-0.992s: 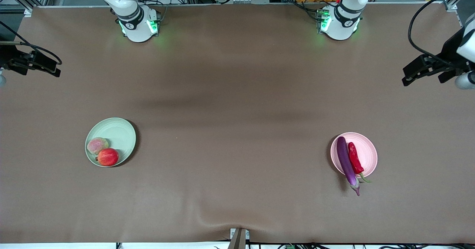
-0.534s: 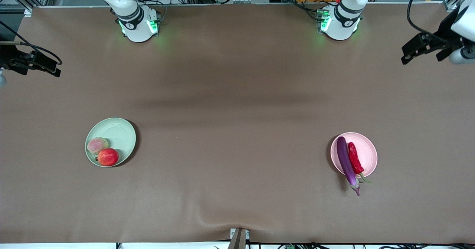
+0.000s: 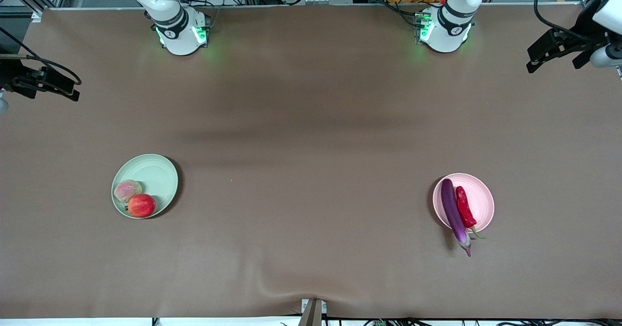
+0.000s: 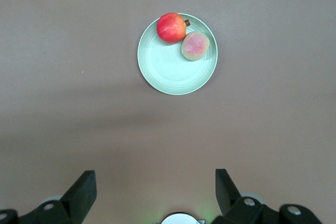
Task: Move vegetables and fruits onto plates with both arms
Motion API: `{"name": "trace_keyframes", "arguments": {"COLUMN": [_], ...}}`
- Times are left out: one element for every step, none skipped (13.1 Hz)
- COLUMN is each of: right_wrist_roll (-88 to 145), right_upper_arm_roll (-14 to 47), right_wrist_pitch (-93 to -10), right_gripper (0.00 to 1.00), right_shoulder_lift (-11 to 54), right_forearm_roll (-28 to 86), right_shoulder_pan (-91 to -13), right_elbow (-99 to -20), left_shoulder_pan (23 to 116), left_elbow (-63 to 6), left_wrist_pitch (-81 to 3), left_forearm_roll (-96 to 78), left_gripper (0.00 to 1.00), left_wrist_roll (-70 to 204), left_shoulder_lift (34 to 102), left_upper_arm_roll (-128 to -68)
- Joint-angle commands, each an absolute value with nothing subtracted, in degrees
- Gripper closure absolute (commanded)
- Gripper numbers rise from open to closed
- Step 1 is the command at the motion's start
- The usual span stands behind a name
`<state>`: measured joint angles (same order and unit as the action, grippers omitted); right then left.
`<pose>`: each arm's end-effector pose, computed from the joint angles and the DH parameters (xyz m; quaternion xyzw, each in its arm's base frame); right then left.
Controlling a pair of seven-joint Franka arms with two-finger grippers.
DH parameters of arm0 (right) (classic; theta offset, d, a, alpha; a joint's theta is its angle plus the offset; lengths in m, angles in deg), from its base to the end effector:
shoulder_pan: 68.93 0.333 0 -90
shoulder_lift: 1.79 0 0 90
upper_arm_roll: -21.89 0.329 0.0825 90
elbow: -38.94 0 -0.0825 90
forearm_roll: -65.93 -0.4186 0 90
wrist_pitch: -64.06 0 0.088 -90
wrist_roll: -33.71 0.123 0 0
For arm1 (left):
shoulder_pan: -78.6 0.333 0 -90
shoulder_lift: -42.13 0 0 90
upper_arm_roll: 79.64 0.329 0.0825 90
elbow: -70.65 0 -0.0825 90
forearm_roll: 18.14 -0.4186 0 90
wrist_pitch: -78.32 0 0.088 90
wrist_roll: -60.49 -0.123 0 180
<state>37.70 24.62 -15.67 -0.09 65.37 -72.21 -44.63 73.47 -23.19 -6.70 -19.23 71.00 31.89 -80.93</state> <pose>0.5783 -0.0047 0.6453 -0.9981 0.0389 0.0485 0.0041 0.5174 -0.0569 0.6793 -0.9992 -0.0368 -0.0139 0.0095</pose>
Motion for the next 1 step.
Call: {"name": "trace_keyframes", "arguments": {"right_wrist_roll": [38.55], "right_upper_arm_roll": [24.88], "right_wrist_pitch": [-16.19], "right_gripper": [0.0], "right_shoulder_lift": [-1.0], "right_forearm_roll": [66.54], "right_shoulder_pan": [-71.65], "right_elbow": [-45.69], "left_shoulder_pan": [72.36], "left_elbow": [-20.41], "left_wrist_pitch": [-4.74], "left_forearm_roll": [-19.1], "left_gripper": [0.0], "left_wrist_roll": [70.6], "left_shoulder_lift": [33.42], "left_upper_arm_roll": [-80.17]}}
